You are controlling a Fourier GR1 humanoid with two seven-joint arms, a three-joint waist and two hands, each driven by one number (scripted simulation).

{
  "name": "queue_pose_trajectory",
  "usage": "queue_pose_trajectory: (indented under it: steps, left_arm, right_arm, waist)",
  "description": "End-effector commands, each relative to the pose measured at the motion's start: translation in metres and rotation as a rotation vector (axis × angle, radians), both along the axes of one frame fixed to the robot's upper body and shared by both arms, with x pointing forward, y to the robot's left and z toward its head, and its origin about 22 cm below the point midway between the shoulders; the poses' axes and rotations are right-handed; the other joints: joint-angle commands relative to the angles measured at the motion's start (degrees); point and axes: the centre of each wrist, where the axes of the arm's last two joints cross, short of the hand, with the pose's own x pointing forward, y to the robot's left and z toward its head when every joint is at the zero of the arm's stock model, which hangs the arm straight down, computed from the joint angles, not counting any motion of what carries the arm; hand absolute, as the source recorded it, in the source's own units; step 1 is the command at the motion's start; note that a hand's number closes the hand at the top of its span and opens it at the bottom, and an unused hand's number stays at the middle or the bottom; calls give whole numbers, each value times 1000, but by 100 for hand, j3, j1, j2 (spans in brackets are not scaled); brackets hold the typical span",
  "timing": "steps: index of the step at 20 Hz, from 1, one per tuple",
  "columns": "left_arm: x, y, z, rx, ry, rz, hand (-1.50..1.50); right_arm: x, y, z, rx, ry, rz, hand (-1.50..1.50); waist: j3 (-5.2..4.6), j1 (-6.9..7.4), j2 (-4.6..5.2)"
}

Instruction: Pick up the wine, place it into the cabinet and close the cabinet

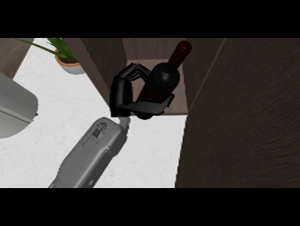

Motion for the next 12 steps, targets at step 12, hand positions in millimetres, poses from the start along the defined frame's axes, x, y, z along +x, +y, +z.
queue_pose_trajectory:
  steps: [12]
  left_arm:
    - [49,20,11,-37,90,-1,150]
  right_arm:
    - [-13,6,17,61,-44,24,-150]
  waist:
    - [-1,2,8]
